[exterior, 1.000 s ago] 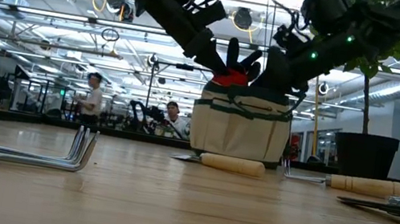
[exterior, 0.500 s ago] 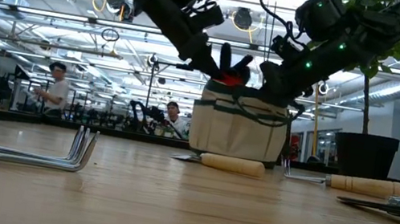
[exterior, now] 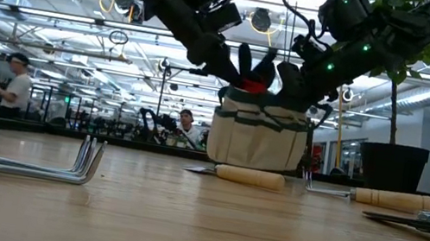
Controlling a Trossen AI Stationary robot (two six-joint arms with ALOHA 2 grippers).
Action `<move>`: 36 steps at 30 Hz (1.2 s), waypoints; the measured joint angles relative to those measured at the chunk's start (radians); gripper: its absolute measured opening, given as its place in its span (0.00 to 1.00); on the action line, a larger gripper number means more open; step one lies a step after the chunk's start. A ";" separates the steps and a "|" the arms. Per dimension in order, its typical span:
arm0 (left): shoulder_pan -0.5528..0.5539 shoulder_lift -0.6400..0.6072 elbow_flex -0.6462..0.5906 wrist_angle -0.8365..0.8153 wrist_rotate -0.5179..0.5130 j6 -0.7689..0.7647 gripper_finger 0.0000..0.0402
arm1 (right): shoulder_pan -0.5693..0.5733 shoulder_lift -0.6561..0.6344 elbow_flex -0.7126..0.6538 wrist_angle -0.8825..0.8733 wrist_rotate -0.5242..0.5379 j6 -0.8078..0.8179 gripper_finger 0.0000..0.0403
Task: Pick & Place Garden tools in Gardening bag
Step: Put the red gloves into the green gardening bag
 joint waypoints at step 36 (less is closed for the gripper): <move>-0.091 -0.004 -0.002 0.028 -0.092 -0.024 0.45 | -0.002 0.000 0.000 -0.008 -0.060 0.026 0.11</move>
